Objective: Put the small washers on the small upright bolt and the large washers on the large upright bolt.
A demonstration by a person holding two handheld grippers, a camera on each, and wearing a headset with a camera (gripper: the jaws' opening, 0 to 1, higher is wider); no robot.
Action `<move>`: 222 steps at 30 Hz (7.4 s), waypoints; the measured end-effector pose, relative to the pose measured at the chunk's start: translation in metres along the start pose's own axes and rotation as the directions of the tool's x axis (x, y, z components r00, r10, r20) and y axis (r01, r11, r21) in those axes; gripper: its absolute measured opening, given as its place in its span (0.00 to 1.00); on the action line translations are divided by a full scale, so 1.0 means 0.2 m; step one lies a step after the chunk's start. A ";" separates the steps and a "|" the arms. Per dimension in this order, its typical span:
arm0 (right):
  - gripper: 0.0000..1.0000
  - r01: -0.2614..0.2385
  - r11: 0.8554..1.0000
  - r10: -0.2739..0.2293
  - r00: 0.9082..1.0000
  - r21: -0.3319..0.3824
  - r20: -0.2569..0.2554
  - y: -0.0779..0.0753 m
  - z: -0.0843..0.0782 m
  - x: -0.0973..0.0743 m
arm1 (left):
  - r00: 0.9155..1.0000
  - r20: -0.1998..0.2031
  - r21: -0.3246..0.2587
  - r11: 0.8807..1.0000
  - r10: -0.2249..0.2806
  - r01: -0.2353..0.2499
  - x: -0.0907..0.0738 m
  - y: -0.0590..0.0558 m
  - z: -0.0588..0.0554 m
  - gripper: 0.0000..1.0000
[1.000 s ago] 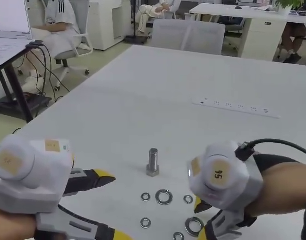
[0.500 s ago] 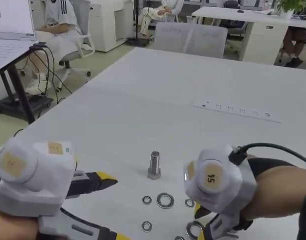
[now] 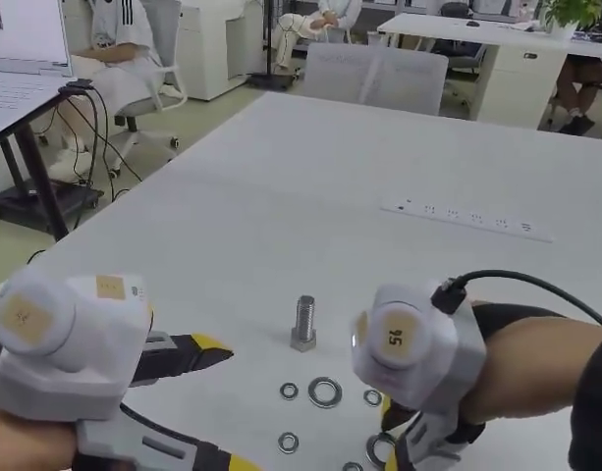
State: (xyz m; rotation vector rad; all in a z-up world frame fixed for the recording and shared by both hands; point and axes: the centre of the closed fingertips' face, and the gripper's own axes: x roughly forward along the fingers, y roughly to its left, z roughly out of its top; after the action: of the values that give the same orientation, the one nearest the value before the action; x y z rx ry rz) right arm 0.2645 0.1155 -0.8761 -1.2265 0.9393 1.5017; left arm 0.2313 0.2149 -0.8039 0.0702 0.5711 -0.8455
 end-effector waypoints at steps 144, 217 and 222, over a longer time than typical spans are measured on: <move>0.23 0.123 0.992 -0.121 0.982 -0.006 0.147 -0.54 0.45 -0.54 | 0.956 0.151 0.190 0.942 0.252 -0.278 -0.09 0.34 0.08 0.82; 0.24 -0.049 0.998 0.049 0.999 -0.027 -0.025 -0.59 0.45 -0.08 | 0.938 0.161 0.168 0.928 0.308 -0.333 -0.12 0.39 0.09 0.78; 0.24 -0.042 0.999 0.041 0.999 -0.028 -0.029 -0.58 0.44 -0.03 | 0.938 0.159 0.170 0.927 0.309 -0.334 -0.12 0.39 0.09 0.78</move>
State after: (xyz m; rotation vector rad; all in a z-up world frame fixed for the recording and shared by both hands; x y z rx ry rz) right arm 0.3550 0.2265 -0.8513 -1.2585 0.9703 1.5382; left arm 0.2832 0.2795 -0.7891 0.2791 0.3400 -0.5766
